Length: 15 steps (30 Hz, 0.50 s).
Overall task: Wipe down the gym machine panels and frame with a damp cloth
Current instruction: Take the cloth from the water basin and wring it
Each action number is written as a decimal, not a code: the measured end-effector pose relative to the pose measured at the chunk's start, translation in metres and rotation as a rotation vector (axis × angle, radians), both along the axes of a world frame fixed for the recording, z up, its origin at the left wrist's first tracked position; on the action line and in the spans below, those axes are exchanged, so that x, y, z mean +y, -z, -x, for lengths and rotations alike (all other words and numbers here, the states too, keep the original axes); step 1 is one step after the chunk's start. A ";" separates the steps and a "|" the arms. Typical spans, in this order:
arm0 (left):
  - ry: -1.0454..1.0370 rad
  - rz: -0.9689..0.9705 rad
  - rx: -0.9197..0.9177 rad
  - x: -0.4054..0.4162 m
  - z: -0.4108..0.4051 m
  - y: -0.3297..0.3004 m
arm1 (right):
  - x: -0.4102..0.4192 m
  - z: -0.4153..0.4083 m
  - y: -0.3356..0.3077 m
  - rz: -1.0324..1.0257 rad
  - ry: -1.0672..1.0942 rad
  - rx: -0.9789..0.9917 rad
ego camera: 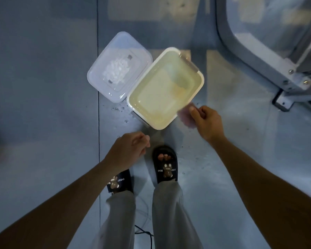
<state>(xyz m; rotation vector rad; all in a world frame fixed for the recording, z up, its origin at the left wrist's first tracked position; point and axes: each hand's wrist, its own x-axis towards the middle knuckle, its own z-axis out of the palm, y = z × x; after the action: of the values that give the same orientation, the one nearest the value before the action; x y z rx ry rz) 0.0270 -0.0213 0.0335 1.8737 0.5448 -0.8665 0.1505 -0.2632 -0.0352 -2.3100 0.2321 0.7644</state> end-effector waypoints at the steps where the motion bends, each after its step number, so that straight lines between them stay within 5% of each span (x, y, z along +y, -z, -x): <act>1: -0.004 -0.007 0.007 0.001 -0.002 -0.020 | 0.002 0.004 -0.026 -0.050 0.001 0.018; 10: -0.323 0.178 -0.065 0.007 -0.043 -0.266 | 0.036 0.033 -0.341 -0.350 -0.023 0.020; 15: -0.507 0.536 0.045 0.012 -0.059 -0.424 | 0.062 0.056 -0.541 -0.610 -0.059 -0.028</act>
<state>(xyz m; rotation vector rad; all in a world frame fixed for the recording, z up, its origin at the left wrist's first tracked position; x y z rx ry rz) 0.0861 -0.0090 0.4575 1.1591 0.6953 -0.6316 0.0946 -0.2012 0.5057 -1.7513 -0.0786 0.7103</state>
